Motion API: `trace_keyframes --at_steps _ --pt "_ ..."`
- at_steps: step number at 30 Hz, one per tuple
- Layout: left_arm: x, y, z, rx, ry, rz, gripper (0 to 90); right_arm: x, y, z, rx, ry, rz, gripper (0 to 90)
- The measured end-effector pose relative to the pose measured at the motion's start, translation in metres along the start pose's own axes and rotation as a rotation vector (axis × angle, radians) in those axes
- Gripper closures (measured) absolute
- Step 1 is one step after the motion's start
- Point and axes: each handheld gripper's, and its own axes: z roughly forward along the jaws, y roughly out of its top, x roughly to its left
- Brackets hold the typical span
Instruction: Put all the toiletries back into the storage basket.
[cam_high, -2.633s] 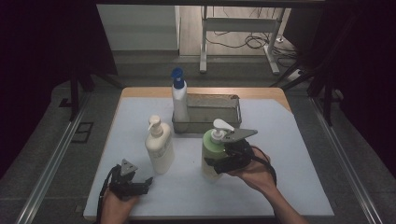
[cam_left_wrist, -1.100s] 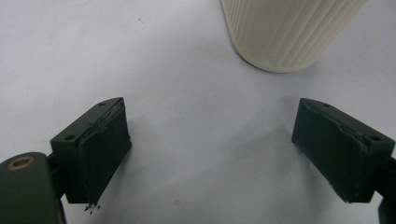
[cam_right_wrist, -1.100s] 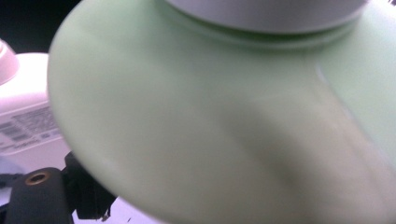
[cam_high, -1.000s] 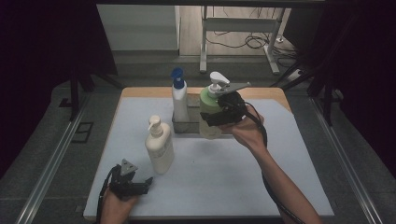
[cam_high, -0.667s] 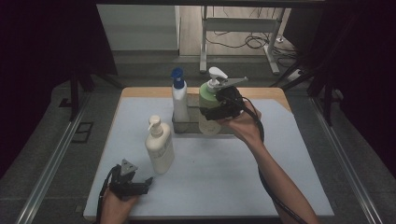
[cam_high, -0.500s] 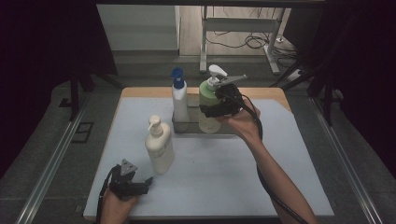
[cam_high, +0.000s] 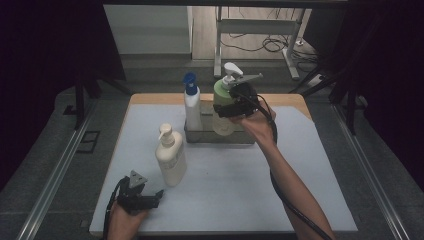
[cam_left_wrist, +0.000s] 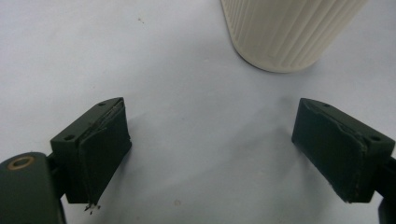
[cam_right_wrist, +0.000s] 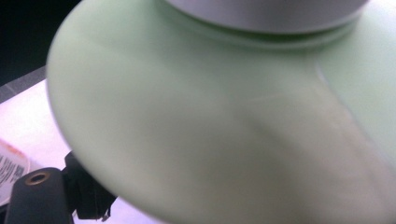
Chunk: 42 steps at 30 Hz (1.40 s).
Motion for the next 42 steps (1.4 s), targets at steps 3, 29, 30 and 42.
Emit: trace_keyframes --at_steps 3,29,30,42 --pt "0.000 0.000 0.000 0.000 -0.001 0.000 10.7 -0.002 0.002 0.004 0.003 -0.012 0.004 12.0" --pt "0.000 0.000 0.000 0.001 0.000 0.000 10.7 -0.011 -0.007 0.039 0.016 -0.052 0.006 12.0" --pt "0.000 0.000 0.000 0.001 0.000 0.000 10.7 -0.011 -0.008 0.040 0.017 -0.049 0.005 11.9" --pt "0.000 0.000 0.000 0.002 -0.001 0.000 10.7 -0.012 -0.021 0.048 0.055 -0.037 -0.002 12.0"
